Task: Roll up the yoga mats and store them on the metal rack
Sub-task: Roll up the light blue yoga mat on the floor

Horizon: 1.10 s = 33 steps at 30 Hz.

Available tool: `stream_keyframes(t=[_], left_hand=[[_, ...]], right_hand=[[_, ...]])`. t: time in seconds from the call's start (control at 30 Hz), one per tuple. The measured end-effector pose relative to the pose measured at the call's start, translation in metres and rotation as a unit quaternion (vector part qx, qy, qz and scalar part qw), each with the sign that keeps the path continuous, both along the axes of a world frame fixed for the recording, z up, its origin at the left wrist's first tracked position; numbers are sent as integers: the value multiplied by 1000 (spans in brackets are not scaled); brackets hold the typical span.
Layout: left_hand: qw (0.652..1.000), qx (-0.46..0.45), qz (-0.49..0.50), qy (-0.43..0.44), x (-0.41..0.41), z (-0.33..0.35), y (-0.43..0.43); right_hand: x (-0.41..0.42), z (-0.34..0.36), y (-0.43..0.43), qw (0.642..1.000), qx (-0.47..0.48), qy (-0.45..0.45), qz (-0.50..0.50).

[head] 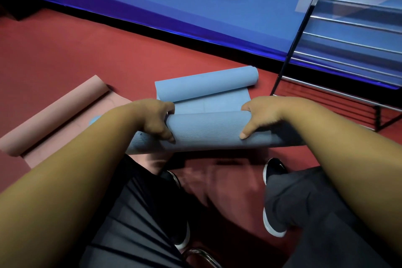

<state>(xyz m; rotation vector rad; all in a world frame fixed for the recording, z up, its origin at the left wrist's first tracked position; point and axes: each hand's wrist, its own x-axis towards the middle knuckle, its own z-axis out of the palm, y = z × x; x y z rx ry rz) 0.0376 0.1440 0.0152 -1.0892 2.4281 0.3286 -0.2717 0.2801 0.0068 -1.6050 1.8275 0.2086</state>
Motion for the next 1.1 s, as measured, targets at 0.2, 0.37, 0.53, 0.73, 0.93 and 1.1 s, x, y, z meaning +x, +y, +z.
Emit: stream_keyframes(t=[0.2, 0.37, 0.53, 0.73, 0.93, 1.1], left_hand=[[997, -20, 54, 51, 17, 17, -1], [993, -85, 45, 72, 40, 32, 4], [991, -104, 62, 64, 62, 38, 14], [986, -158, 56, 26, 73, 51, 31], [972, -234, 20, 5, 88, 46, 48], [974, -209, 51, 67, 91, 40, 59]], right_hand=[[-1, 17, 3, 983, -142, 111, 14], [4, 27, 23, 969, -194, 153, -12], [12, 42, 38, 959, -207, 194, 16], [31, 62, 47, 958, -179, 211, 71], [38, 52, 57, 969, -158, 175, 69], [33, 37, 65, 982, -131, 128, 35]])
